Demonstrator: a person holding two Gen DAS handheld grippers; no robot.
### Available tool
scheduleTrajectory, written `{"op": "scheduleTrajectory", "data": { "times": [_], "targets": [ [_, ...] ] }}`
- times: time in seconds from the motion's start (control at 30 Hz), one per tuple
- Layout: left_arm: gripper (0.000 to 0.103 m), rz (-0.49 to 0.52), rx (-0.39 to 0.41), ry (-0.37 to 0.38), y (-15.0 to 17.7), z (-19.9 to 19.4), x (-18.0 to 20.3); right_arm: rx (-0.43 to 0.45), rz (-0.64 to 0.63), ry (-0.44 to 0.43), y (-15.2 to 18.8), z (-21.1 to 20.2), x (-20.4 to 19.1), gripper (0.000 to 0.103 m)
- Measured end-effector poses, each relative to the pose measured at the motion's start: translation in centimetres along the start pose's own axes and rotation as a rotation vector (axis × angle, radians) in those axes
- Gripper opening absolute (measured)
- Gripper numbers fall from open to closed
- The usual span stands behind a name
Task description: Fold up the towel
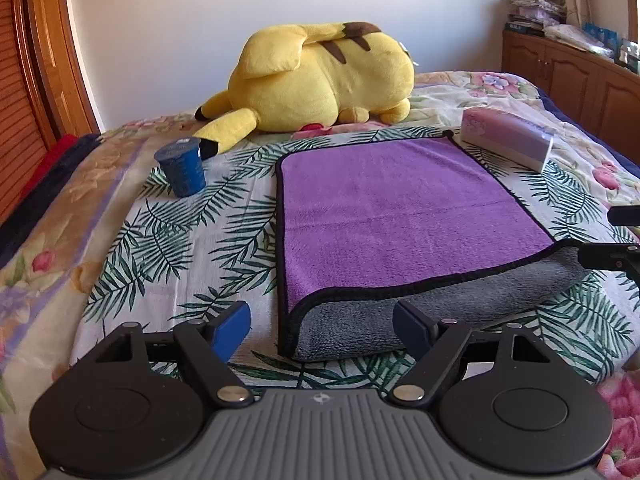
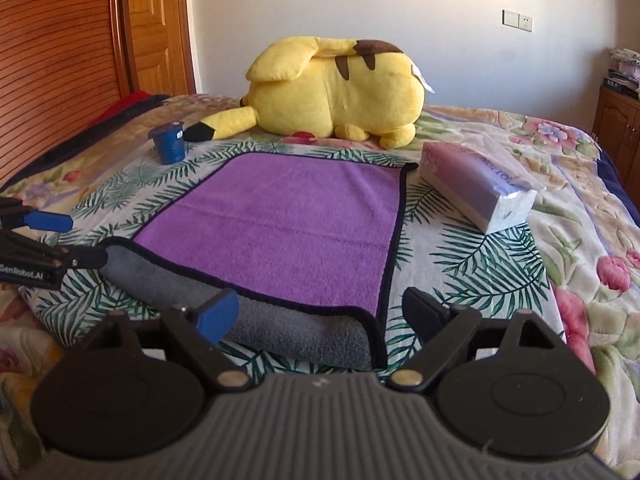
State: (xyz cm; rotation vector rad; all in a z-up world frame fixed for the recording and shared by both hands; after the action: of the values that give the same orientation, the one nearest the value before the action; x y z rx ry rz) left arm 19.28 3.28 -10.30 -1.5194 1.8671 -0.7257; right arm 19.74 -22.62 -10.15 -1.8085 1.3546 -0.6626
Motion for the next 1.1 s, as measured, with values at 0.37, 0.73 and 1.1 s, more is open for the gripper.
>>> {"op": "scheduleTrajectory", "data": {
  "times": [0.37, 0.73, 1.1],
  "targets": [
    [0.046, -0.036, -0.032, 0.023, 0.5, 1.9, -1.2, -0.052, 0.007, -0.007, 0.5, 1.8, 0.6, 0.083],
    [0.030, -0.063, -0.039, 0.079, 0.6, 2.3, -1.3, -0.098, 0.023, -0.012, 0.8, 3.2, 1.3, 0.079],
    [0.018, -0.070, -0.057, 0.066, 1.3, 2.8, -1.5, -0.153, 0.068, -0.031, 1.3, 4.3, 2.1, 0.069]
  ]
}}
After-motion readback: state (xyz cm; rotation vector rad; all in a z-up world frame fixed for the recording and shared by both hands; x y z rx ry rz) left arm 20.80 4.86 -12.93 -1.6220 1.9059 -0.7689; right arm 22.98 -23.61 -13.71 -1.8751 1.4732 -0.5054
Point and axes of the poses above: each gripper's, at about its wrist camera, not at the fingertips, and z roughly the way its jaws point, x to its right, y to its underside, the point moved 3 cm from there along z, roughly the way its jaws point, and after that the axes turned 1 degree about z, right-handed, at the moved point
